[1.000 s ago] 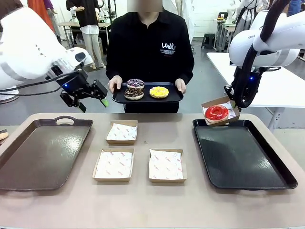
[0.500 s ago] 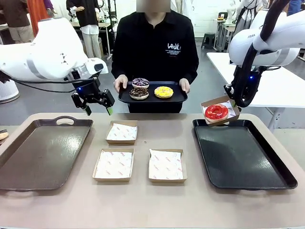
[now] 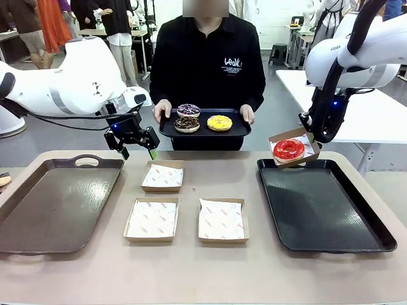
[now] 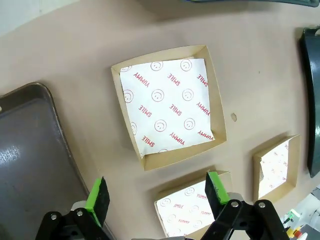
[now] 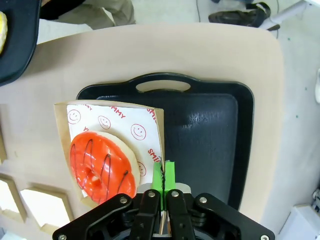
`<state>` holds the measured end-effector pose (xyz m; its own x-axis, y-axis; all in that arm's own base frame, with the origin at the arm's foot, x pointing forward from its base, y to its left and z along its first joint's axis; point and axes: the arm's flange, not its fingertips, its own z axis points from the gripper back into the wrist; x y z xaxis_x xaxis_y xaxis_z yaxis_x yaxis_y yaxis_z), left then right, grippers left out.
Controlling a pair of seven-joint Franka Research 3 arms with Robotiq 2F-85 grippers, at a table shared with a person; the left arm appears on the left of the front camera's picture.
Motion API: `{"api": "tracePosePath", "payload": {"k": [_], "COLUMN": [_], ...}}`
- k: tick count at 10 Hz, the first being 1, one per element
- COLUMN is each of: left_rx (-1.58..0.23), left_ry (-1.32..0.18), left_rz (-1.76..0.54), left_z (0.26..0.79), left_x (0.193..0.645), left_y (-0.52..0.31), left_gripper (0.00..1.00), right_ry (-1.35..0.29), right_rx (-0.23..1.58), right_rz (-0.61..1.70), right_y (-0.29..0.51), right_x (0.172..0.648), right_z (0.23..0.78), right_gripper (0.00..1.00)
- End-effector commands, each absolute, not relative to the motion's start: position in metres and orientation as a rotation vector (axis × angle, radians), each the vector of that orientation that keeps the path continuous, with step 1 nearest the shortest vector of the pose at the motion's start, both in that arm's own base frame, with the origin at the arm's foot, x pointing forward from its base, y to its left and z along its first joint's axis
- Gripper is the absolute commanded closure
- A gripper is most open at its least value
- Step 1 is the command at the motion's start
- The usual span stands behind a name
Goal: Individually package the donuts and arrange them on the tray.
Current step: Place the picked Paper togo box on the Handle tray while simultaneously picking up another Paper togo box from the table with the other hand.
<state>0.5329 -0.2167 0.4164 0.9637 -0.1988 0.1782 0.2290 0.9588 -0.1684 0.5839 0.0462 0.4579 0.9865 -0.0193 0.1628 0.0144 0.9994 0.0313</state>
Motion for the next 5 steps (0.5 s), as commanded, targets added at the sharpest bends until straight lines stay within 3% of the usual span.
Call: {"api": "tracePosePath", "payload": {"k": [1,5], "left_rx": [-0.186,-0.186], "left_ry": [-0.154,-0.154], "left_rz": [-0.217,-0.217], "left_z": [0.4216,0.4216], "left_x": [0.5305,0.5305], "left_y": [-0.2142,-0.2142], "left_gripper": [0.00,0.00], "right_ry": [-0.166,-0.166], "right_rx": [0.024,0.024], "right_rz": [-0.016,-0.016], "right_y": [0.0471,0.0471], "right_x": [0.5848,0.5848], "right_z": [0.4595,0.4595], "right_gripper": [0.99,0.99]}}
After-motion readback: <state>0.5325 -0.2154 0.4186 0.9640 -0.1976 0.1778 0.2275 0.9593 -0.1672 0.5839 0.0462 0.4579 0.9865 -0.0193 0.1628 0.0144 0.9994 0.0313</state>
